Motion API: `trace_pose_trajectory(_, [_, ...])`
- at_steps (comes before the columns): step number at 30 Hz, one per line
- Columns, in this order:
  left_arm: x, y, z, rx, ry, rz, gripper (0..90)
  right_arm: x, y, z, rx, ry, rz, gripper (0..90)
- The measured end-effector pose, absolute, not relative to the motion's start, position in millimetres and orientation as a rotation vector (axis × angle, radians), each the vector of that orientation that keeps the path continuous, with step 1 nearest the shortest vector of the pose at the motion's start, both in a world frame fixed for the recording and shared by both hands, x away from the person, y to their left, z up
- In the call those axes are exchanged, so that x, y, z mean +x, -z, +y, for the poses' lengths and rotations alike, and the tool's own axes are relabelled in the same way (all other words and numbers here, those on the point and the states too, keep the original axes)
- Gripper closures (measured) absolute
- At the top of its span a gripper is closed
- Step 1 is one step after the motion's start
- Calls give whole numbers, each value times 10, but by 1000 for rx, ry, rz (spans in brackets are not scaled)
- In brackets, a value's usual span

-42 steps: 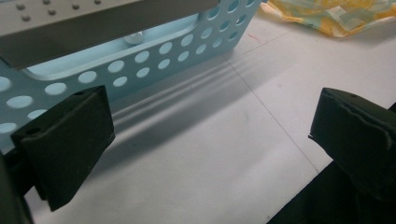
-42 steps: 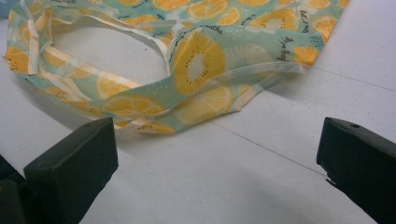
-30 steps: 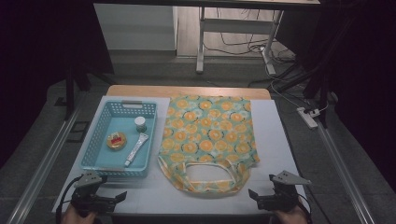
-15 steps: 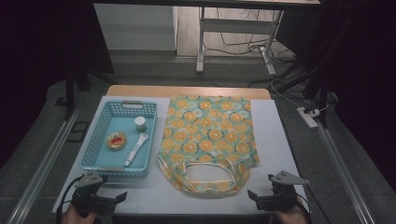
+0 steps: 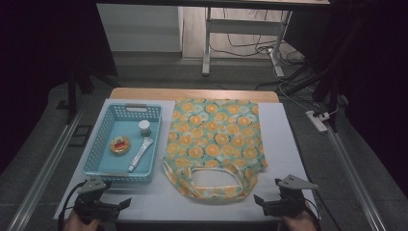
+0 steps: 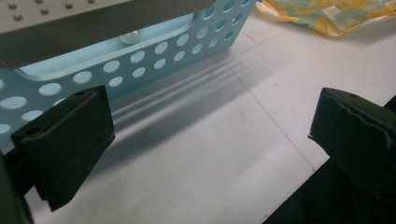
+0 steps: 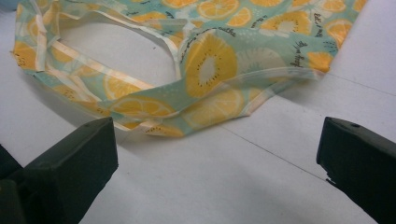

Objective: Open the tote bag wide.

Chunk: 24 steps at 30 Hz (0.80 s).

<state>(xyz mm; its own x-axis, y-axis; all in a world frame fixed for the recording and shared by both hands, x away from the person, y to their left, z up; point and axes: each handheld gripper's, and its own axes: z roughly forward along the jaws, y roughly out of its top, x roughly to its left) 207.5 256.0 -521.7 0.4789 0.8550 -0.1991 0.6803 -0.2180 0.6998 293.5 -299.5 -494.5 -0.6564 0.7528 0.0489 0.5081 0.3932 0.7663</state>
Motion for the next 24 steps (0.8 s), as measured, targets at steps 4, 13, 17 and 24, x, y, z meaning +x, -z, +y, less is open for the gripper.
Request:
trace_pose_trajectory(4, [2075,5217,2560,1973,-295,1270,0,2948,4933,-2966,1085,-1130,2363,0])
trace_pose_trajectory(13, [2076,5216,2558,1976,-294,1273,0,2996,4905,-2878,1036,-1164,2390,0])
trace_pose_trajectory(17, [2076,5218,2558,1973,-295,1274,0,3023,4888,-2838,1026,-1182,2399,0])
trace_pose_trajectory(24, [2079,5219,2559,1974,-294,1277,0,3076,4866,-2702,1012,-1195,2442,0])
